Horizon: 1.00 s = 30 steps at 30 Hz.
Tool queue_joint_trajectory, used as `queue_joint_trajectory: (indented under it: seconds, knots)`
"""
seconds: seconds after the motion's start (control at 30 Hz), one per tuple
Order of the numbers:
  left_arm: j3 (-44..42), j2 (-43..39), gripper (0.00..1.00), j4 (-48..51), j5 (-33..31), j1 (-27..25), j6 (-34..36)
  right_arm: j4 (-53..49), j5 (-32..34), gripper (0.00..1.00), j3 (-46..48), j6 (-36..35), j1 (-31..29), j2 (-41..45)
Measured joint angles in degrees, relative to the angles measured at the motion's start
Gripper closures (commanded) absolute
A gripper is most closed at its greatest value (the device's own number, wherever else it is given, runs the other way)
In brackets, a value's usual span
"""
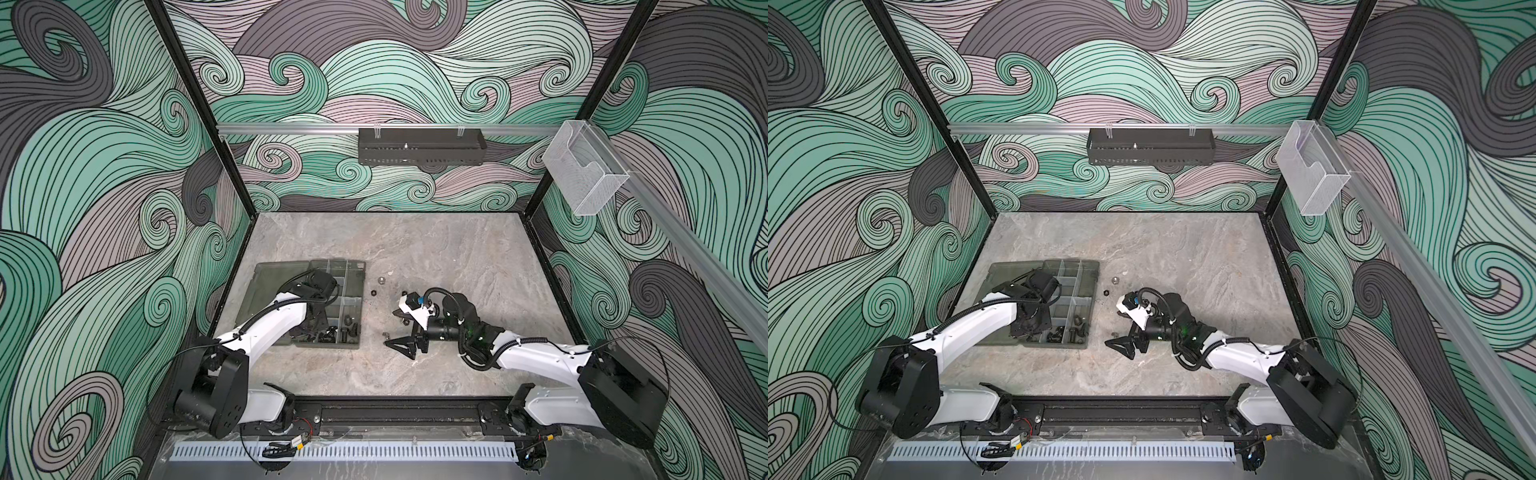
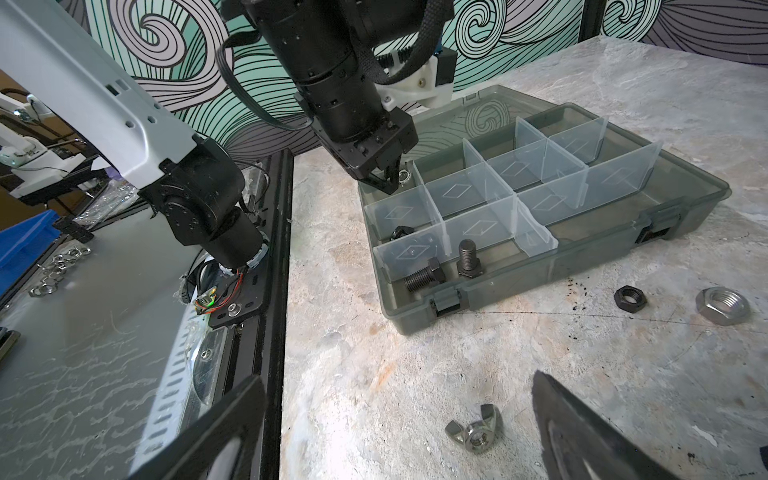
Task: Sort the screws and nuts into containers
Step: 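Open the left gripper to drop the wing nut into the compartment, then return the left gripper to the pile and grasp another silver wing nut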
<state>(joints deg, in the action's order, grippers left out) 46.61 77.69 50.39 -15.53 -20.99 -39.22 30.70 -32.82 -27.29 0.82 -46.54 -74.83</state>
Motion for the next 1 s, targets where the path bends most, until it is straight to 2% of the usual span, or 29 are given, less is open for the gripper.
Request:
queue_joint_trajectory:
  seconds: [0.37, 0.73, 0.9, 1.0]
  knots:
    - [-0.5, 1.05, 0.86, -1.4, 2.1, 0.35, 1.31, -1.18, 0.94, 0.01, -0.02, -0.24, 0.0, -0.26]
    - [-0.61, -0.72, 0.82, -1.16, 2.14, 0.31, 2.14, -1.42, 1.16, 0.01, -0.33, -0.24, 0.0, -0.85]
    - [-0.61, -7.08, 0.82, -2.38, 4.42, -0.9, 3.34, -1.49, 1.57, 0.01, -0.33, -0.24, 0.0, -0.83]
    - [0.33, -9.81, 0.82, -3.8, 6.23, -3.41, 3.67, -1.62, 1.77, 0.01, -0.48, -0.24, 0.0, -1.01]
